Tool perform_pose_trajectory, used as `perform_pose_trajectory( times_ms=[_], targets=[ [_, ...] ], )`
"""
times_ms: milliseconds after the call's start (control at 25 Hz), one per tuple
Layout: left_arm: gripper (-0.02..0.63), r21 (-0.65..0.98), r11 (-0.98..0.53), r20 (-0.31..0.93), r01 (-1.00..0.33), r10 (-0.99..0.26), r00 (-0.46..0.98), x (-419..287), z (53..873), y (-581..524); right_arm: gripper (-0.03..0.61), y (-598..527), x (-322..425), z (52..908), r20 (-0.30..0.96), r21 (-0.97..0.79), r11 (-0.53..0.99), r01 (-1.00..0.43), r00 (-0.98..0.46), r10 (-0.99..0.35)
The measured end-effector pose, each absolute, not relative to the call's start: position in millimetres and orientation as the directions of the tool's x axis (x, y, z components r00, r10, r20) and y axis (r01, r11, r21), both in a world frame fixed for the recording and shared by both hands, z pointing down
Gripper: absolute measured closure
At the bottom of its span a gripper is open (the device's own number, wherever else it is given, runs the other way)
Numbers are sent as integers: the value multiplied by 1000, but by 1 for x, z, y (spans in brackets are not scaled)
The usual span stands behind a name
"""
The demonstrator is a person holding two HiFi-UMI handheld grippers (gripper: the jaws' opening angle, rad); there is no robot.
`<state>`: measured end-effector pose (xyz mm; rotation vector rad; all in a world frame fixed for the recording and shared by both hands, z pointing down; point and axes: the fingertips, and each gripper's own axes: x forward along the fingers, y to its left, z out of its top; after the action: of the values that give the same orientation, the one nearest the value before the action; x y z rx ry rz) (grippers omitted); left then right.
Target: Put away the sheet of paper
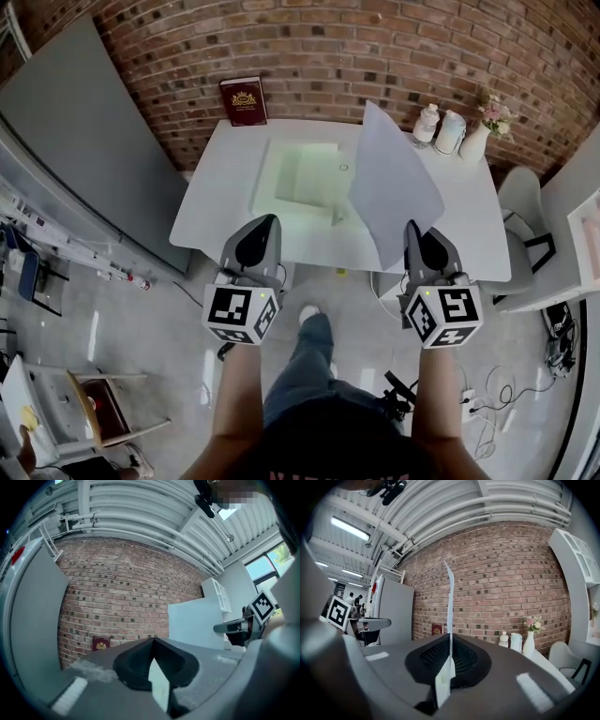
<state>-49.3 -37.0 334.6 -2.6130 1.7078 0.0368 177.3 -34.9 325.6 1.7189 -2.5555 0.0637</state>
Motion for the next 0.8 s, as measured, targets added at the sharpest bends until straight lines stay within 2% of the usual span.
perform_pose_trajectory(
  times_ms=[440, 800],
  targets=[
    [617, 11, -408, -13, -913, -913, 408, -60, 349, -130, 575, -119, 172, 348, 118, -106, 382, -918, -393, -912],
    [617, 32, -422, -2, -906, -907, 422, -73, 353, -212, 575, -187, 156, 371, 223, -173, 422, -890, -453, -863]
  ],
)
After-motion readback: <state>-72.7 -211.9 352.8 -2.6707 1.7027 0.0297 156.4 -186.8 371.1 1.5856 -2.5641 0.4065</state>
